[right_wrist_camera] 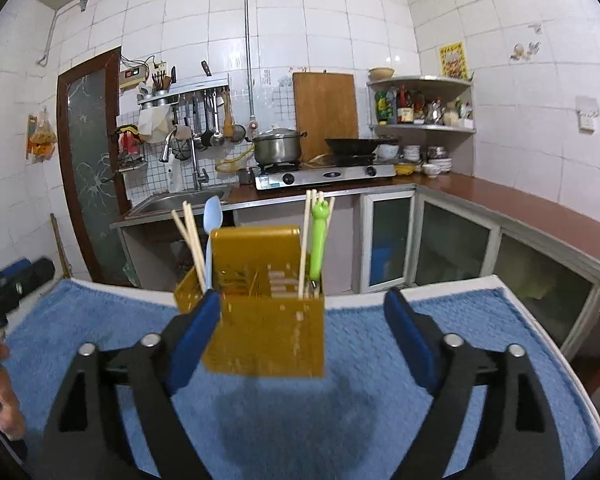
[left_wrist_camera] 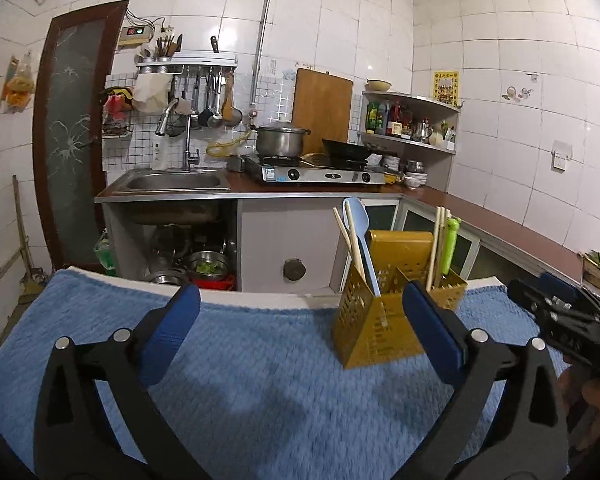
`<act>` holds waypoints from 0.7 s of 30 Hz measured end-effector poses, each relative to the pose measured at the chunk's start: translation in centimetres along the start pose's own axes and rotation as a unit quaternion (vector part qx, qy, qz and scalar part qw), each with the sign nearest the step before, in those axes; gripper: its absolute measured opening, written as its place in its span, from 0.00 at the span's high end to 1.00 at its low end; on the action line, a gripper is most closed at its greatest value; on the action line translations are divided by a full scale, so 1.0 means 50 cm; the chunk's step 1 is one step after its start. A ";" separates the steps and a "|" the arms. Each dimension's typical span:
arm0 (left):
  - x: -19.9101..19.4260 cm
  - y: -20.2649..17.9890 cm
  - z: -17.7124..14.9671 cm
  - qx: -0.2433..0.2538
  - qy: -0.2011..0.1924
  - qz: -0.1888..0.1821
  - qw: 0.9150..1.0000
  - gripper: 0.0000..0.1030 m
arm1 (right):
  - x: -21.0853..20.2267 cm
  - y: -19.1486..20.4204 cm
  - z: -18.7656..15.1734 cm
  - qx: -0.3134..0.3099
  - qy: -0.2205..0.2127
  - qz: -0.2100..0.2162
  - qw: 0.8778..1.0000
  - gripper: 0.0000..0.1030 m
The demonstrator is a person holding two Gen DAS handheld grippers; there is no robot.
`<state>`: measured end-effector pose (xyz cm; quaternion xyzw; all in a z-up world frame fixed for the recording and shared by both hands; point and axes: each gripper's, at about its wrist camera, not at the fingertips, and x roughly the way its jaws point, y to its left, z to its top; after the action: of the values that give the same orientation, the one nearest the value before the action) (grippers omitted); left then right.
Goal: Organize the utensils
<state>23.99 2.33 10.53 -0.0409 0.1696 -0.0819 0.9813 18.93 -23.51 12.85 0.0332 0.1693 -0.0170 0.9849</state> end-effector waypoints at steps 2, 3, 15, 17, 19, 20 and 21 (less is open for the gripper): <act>-0.034 -0.001 -0.013 -0.005 -0.001 0.000 1.000 0.05 | -0.046 0.005 -0.021 -0.003 -0.004 -0.007 1.000 0.10; -0.052 -0.002 -0.022 -0.007 -0.001 0.001 1.000 0.05 | -0.064 0.009 -0.026 -0.005 -0.006 -0.009 1.000 0.09; -0.194 -0.052 -0.153 0.043 0.006 0.034 0.998 0.05 | -0.218 0.034 -0.127 -0.030 -0.020 -0.030 0.999 0.04; -0.209 -0.051 -0.178 0.043 0.009 0.033 0.998 0.05 | -0.221 0.034 -0.145 -0.028 -0.019 -0.030 0.999 0.04; -0.217 -0.048 -0.193 0.041 0.008 0.037 0.998 0.05 | -0.227 0.032 -0.160 -0.024 -0.028 -0.036 0.999 0.04; -0.223 -0.047 -0.202 0.041 0.005 0.038 0.998 0.05 | -0.228 0.032 -0.164 -0.026 -0.031 -0.037 0.999 0.04; -0.230 -0.046 -0.208 0.041 -0.002 0.040 0.998 0.05 | -0.227 0.033 -0.164 -0.027 -0.032 -0.038 0.998 0.04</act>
<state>9.45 1.53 4.74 0.0063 0.1660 -0.0490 0.9849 5.60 -21.03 9.03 -0.0003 0.1392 -0.0513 0.9889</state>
